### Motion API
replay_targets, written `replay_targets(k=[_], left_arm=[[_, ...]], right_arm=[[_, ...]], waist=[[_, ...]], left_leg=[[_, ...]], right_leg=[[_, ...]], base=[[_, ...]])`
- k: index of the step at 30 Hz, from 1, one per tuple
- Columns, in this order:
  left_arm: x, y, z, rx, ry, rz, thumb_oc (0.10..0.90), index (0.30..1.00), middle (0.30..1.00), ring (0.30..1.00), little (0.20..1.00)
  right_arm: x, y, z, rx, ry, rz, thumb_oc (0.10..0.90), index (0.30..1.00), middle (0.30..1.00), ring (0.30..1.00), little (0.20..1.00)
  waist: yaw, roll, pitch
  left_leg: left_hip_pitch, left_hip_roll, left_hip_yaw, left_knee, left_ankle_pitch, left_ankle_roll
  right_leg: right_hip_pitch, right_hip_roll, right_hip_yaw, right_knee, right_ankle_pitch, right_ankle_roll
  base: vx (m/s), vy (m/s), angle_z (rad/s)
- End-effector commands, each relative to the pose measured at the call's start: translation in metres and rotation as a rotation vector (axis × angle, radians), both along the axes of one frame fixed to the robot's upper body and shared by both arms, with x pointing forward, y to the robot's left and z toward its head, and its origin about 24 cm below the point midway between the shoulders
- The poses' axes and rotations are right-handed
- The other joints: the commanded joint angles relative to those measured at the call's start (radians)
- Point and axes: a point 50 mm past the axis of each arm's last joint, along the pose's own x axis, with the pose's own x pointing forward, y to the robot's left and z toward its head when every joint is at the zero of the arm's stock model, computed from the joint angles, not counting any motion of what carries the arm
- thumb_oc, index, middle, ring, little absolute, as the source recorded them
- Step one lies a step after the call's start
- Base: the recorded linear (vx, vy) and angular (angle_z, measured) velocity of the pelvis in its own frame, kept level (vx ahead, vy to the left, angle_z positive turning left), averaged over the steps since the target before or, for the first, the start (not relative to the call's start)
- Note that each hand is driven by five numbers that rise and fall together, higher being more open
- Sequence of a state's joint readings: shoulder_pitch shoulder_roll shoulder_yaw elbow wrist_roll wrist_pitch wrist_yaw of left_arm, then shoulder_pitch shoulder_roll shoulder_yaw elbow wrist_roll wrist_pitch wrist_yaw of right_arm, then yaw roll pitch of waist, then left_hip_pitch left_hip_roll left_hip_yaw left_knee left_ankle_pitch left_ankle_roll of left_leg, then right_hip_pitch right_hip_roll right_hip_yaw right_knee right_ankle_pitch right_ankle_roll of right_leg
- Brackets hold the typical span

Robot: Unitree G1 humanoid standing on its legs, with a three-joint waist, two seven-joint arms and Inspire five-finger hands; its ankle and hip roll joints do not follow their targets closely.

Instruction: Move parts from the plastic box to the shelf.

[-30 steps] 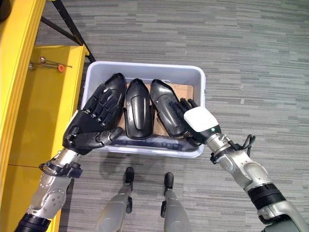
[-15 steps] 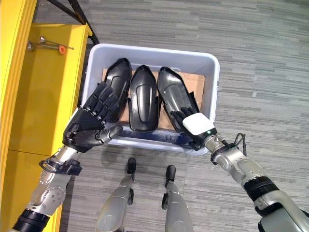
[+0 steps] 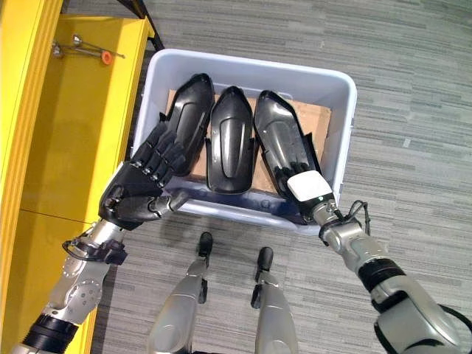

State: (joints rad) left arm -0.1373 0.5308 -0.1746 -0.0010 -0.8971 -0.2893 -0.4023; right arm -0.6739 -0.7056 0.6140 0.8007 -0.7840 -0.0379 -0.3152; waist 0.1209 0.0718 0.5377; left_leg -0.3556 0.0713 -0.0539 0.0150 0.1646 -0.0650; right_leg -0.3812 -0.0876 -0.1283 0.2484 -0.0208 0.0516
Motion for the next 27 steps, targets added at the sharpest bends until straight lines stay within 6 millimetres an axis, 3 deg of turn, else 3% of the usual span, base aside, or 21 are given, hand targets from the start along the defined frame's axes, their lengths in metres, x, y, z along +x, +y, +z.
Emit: replay_targets(k=[1, 2, 3, 4, 7, 11, 16, 21, 24, 25, 27], left_arm=[[-0.008, -0.013, 0.041, -0.050, -0.273, -0.078, 0.900, 1.000, 1.000, 1.000, 1.000], [-0.008, -0.014, 0.042, -0.050, -0.273, -0.087, 0.900, 1.000, 1.000, 1.000, 1.000], [-0.008, -0.015, 0.042, -0.049, -0.274, -0.091, 0.900, 1.000, 1.000, 1.000, 1.000], [-0.009, -0.018, 0.043, -0.048, -0.276, -0.106, 0.900, 1.000, 1.000, 1.000, 1.000], [-0.012, -0.023, 0.044, -0.056, -0.272, -0.133, 0.900, 1.000, 1.000, 1.000, 1.000], [-0.016, -0.027, 0.048, -0.076, -0.298, -0.166, 0.900, 1.000, 1.000, 1.000, 1.000], [-0.021, -0.032, 0.052, -0.104, -0.310, -0.178, 0.900, 1.000, 1.000, 1.000, 1.000], [-0.023, -0.032, 0.053, -0.106, -0.322, -0.203, 0.900, 1.000, 1.000, 1.000, 1.000], [-0.024, -0.030, 0.053, -0.099, -0.328, -0.202, 0.900, 1.000, 1.000, 1.000, 1.000], [-0.025, -0.027, 0.053, -0.100, -0.338, -0.182, 0.900, 1.000, 1.000, 1.000, 1.000], [-0.027, -0.024, 0.055, -0.099, -0.345, -0.162, 0.900, 1.000, 1.000, 1.000, 1.000]], right_arm=[[-0.002, -0.046, 0.000, -0.096, -0.004, -0.298, 0.900, 1.000, 1.000, 1.000, 1.000], [-0.005, -0.051, -0.006, -0.064, 0.017, -0.339, 0.586, 0.561, 0.561, 0.561, 0.561], [-0.005, -0.052, -0.008, -0.054, 0.028, -0.352, 0.539, 0.495, 0.495, 0.495, 0.495], [-0.007, -0.055, -0.015, -0.021, 0.067, -0.408, 0.400, 0.300, 0.300, 0.300, 0.300], [-0.013, -0.057, -0.029, 0.023, 0.099, -0.454, 0.400, 0.300, 0.300, 0.300, 0.300], [-0.014, -0.056, -0.032, 0.090, 0.084, -0.476, 0.400, 0.300, 0.300, 0.300, 0.300], [-0.018, -0.042, -0.046, 0.062, 0.067, -0.392, 0.400, 0.300, 0.300, 0.300, 0.300], [-0.015, -0.021, -0.041, -0.033, -0.037, -0.138, 0.400, 0.300, 0.300, 0.300, 0.300], [-0.015, -0.016, -0.038, -0.054, -0.069, -0.077, 0.400, 0.300, 0.300, 0.300, 0.300], [-0.018, -0.006, -0.032, -0.079, -0.145, 0.038, 0.400, 0.300, 0.300, 0.300, 0.300], [-0.021, 0.001, -0.025, -0.075, -0.197, 0.099, 0.400, 0.300, 0.300, 0.300, 0.300]], waist=[[0.008, 0.032, -0.018], [0.012, 0.037, -0.018], [0.014, 0.040, -0.018], [0.024, 0.051, -0.018], [0.038, 0.068, -0.018], [0.042, 0.076, -0.018], [0.036, 0.078, -0.018], [0.025, 0.075, -0.018], [0.021, 0.071, -0.018], [0.007, 0.056, -0.018], [-0.005, 0.041, -0.018]], left_leg=[[-0.057, -0.048, -0.008, 0.092, -0.114, 0.035], [-0.065, -0.051, -0.009, 0.095, -0.113, 0.037], [-0.069, -0.052, -0.010, 0.096, -0.112, 0.037], [-0.084, -0.056, -0.015, 0.103, -0.111, 0.039], [-0.114, -0.063, -0.026, 0.120, -0.109, 0.044], [-0.140, -0.070, -0.030, 0.135, -0.111, 0.049], [-0.191, -0.082, -0.029, 0.180, -0.121, 0.060], [-0.206, -0.085, -0.029, 0.190, -0.123, 0.065], [-0.201, -0.082, -0.029, 0.190, -0.125, 0.065], [-0.185, -0.075, -0.024, 0.186, -0.127, 0.065], [-0.166, -0.070, -0.022, 0.182, -0.131, 0.065]], right_leg=[[-0.002, 0.016, -0.024, 0.090, -0.133, -0.039], [-0.009, 0.015, -0.027, 0.097, -0.135, -0.041], [-0.014, 0.014, -0.028, 0.100, -0.136, -0.042], [-0.029, 0.011, -0.033, 0.116, -0.141, -0.045], [-0.061, 0.004, -0.044, 0.148, -0.149, -0.049], [-0.091, 0.001, -0.046, 0.174, -0.155, -0.051], [-0.148, -0.006, -0.032, 0.228, -0.166, -0.053], [-0.168, 0.000, -0.021, 0.231, -0.160, -0.053], [-0.164, 0.001, -0.019, 0.227, -0.158, -0.052], [-0.146, 0.006, -0.011, 0.210, -0.152, -0.049], [-0.127, 0.009, -0.003, 0.195, -0.149, -0.047]], base=[[-0.03, -0.025, 0.08], [-0.01, -0.021, 0.07], [-0.02, -0.038, 0.05], [-0.01, -0.042, 0.05], [-0.01, -0.046, 0.13], [-0.01, -0.017, 0.08], [-0.01, 0.020, -0.06], [-0.03, 0.026, -0.05], [-0.02, 0.016, -0.07], [0.00, 0.000, 0.00], [0.00, 0.000, 0.00]])
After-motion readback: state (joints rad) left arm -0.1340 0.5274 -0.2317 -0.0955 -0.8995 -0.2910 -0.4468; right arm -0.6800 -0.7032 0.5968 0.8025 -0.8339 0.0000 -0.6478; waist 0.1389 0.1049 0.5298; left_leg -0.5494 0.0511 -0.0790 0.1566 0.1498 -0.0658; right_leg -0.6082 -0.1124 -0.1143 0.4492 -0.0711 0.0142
